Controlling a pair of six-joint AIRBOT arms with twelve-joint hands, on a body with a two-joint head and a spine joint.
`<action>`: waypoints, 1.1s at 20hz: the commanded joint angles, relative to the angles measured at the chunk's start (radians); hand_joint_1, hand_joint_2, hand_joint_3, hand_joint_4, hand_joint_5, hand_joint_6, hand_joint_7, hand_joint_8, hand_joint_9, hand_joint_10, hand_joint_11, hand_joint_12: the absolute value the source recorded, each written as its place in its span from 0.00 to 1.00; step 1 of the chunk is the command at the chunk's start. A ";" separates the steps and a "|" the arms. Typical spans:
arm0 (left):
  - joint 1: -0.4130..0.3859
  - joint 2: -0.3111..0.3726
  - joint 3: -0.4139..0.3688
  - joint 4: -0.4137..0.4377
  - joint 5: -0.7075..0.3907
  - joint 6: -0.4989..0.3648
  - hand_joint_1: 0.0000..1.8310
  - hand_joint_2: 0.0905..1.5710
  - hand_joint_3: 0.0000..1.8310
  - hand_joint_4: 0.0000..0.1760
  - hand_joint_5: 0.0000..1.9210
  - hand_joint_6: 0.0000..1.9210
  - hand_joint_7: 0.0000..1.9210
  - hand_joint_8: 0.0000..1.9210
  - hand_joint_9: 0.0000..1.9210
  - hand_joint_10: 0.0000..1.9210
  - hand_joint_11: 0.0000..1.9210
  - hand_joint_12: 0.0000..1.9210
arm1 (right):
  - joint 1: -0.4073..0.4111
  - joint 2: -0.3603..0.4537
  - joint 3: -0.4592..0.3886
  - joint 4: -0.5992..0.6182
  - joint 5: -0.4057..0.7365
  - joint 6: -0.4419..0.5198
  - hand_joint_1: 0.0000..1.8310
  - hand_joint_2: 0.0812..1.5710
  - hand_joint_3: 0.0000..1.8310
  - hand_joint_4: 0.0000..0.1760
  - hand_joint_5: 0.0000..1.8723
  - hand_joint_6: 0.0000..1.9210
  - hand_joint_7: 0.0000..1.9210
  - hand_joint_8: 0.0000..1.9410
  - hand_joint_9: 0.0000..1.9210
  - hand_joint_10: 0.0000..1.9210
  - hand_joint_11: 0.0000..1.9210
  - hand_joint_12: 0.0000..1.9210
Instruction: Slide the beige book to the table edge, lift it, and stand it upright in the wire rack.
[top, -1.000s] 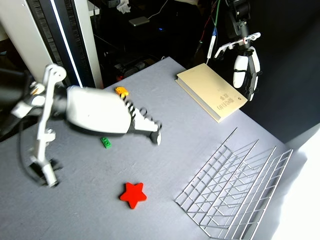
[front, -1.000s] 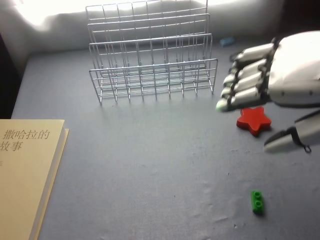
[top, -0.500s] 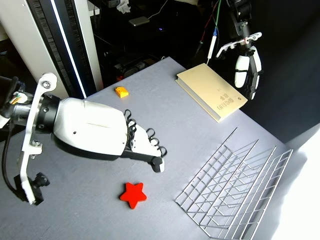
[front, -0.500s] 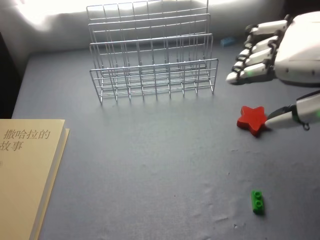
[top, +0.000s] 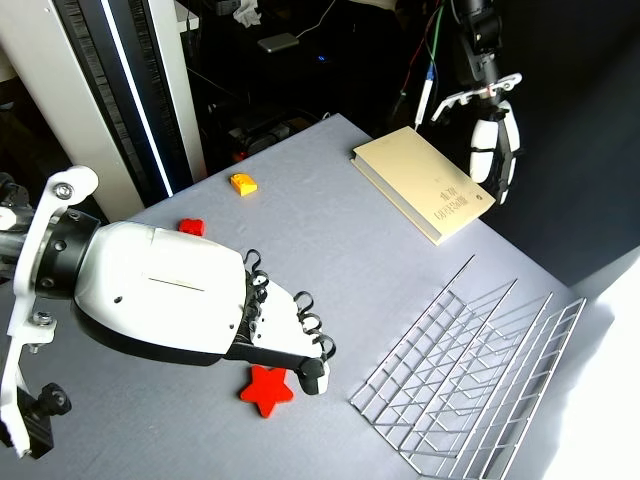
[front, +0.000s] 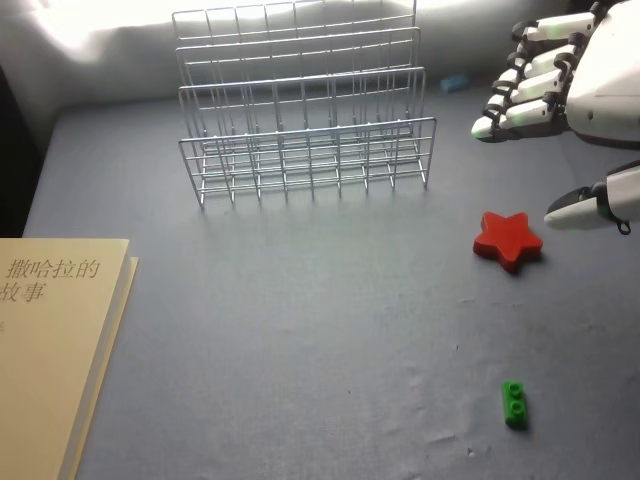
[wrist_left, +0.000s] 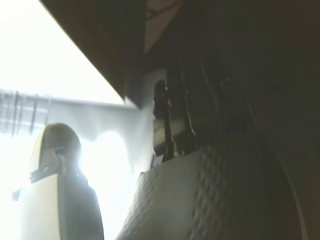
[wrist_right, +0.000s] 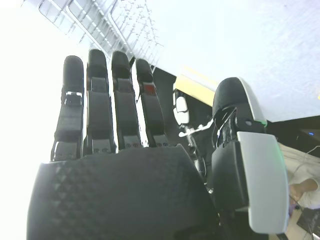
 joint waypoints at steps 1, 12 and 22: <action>0.004 -0.002 0.013 -0.019 -0.067 -0.006 0.28 0.64 0.00 0.00 0.19 0.00 0.21 0.00 0.21 0.00 0.01 0.47 | 0.013 0.006 0.004 0.023 -0.026 0.004 0.12 0.74 0.00 0.00 0.19 0.00 0.20 0.00 0.19 0.00 0.00 0.49; 0.010 -0.038 0.008 -0.006 -0.077 -0.006 0.34 0.63 0.00 0.00 0.19 0.00 0.21 0.00 0.24 0.01 0.03 0.50 | 0.012 0.004 0.015 0.023 -0.026 0.013 0.11 0.73 0.00 0.00 0.20 0.00 0.20 0.00 0.18 0.00 0.00 0.48; 0.008 -0.036 0.009 -0.006 -0.077 -0.006 0.40 0.64 0.00 0.00 0.23 0.01 0.25 0.01 0.27 0.01 0.07 0.49 | 0.011 0.002 0.015 0.022 -0.018 0.007 0.11 0.72 0.00 0.00 0.22 0.00 0.22 0.00 0.20 0.00 0.00 0.51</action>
